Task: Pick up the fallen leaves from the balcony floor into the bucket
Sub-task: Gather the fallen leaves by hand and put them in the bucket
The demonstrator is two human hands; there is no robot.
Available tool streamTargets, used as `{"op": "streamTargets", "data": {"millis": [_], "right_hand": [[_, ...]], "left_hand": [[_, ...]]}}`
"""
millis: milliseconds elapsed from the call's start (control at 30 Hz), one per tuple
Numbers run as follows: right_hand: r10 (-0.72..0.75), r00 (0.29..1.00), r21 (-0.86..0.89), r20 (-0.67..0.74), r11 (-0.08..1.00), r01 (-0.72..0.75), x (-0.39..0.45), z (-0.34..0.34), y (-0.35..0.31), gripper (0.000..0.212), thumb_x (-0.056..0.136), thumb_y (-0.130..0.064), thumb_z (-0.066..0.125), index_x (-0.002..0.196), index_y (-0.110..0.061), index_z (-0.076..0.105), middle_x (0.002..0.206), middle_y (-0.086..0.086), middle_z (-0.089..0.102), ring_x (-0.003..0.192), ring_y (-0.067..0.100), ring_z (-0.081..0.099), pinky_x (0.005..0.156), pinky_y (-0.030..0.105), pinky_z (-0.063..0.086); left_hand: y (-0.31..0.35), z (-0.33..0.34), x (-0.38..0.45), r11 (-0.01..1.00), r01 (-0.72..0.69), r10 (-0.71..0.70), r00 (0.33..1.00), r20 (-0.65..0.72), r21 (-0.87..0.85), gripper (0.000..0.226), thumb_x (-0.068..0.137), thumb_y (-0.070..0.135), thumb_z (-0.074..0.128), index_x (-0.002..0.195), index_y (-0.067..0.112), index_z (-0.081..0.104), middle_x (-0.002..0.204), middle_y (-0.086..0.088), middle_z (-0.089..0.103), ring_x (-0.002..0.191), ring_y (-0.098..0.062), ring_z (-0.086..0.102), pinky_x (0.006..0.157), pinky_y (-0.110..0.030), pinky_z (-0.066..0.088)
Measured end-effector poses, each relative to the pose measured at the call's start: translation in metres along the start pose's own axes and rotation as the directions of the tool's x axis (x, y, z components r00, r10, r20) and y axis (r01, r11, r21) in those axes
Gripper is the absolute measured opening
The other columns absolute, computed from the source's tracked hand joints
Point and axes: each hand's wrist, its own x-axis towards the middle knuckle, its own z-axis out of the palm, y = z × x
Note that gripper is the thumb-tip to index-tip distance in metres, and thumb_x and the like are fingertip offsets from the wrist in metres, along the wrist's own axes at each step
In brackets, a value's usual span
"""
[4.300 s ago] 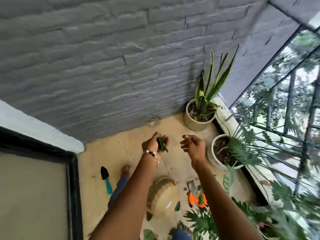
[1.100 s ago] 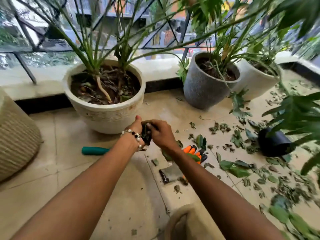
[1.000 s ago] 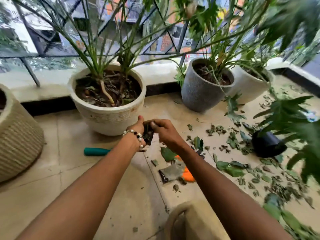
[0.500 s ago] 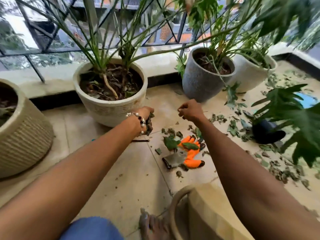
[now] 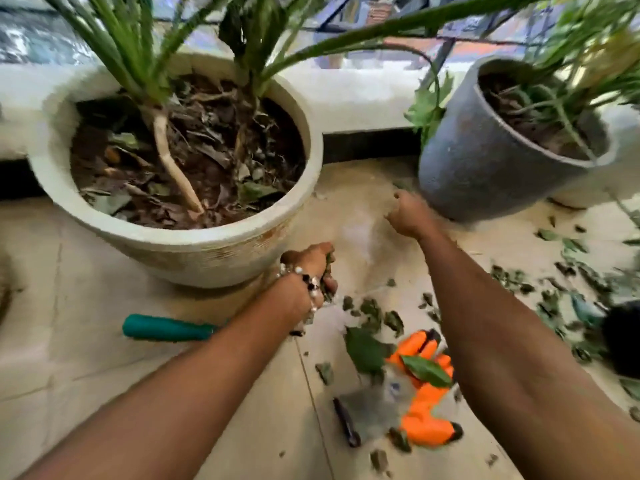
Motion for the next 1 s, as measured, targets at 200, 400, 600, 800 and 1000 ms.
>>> {"op": "streamTargets", "data": {"millis": [200, 400, 600, 800, 1000], "right_hand": [[0.031, 0.997, -0.053, 0.076, 0.998, -0.027, 0.056, 0.012, 0.006, 0.070, 0.099, -0.033, 0.048, 0.155, -0.016, 0.010, 0.161, 0.020, -0.004, 0.147, 0.039, 0.003, 0.120, 0.045, 0.009], [-0.101, 0.955, -0.165, -0.279, 0.985, 0.056, 0.051, 0.024, 0.005, 0.025, 0.093, -0.002, 0.050, 0.111, 0.005, 0.065, 0.105, 0.027, 0.065, 0.098, 0.040, 0.062, 0.081, 0.037, 0.049], [0.019, 0.950, 0.149, -0.312, 0.988, 0.029, -0.002, 0.035, 0.018, 0.030, 0.085, 0.000, 0.059, 0.109, -0.011, 0.072, 0.107, 0.016, 0.070, 0.102, 0.034, 0.064, 0.086, 0.033, 0.048], [0.098, 0.969, 0.300, -0.226, 0.953, -0.026, -0.056, 0.024, 0.071, 0.020, 0.082, -0.003, 0.064, 0.098, -0.004, 0.075, 0.095, 0.019, 0.073, 0.091, 0.036, 0.068, 0.091, 0.045, 0.052], [-0.001, 0.981, 0.153, -0.196, 0.988, 0.031, -0.051, 0.014, 0.056, 0.042, 0.090, -0.004, 0.056, 0.132, -0.003, 0.055, 0.130, 0.023, 0.058, 0.120, 0.037, 0.053, 0.102, 0.035, 0.037]], "left_hand": [[0.001, 0.002, 0.022, 0.999, 0.005, -0.005, 1.000, 0.007, -0.040, 0.016, 0.091, 0.020, 0.061, 0.089, 0.006, 0.054, 0.056, -0.003, 0.034, 0.030, -0.012, 0.023, 0.038, -0.011, 0.025], [0.004, 0.004, 0.035, 0.999, -0.022, 0.022, 1.000, -0.012, -0.028, 0.020, 0.091, 0.022, 0.062, 0.097, 0.004, 0.056, 0.059, -0.005, 0.036, 0.029, -0.014, 0.028, 0.038, -0.013, 0.029], [-0.012, 0.002, 0.036, 0.998, -0.059, 0.059, 0.996, -0.063, 0.006, 0.039, 0.089, 0.019, 0.064, 0.117, -0.008, 0.058, 0.069, -0.007, 0.042, 0.042, -0.016, 0.032, 0.039, -0.015, 0.031], [-0.017, -0.010, 0.026, 0.978, -0.144, 0.154, 0.986, -0.061, 0.154, 0.043, 0.085, 0.023, 0.067, 0.115, -0.007, 0.059, 0.067, -0.009, 0.048, 0.036, -0.018, 0.037, 0.040, -0.018, 0.034], [-0.024, -0.019, 0.011, 0.972, -0.145, 0.163, 0.983, -0.088, 0.187, 0.040, 0.085, 0.021, 0.068, 0.114, -0.006, 0.060, 0.072, -0.009, 0.052, 0.035, -0.017, 0.037, 0.042, -0.020, 0.036]]}}
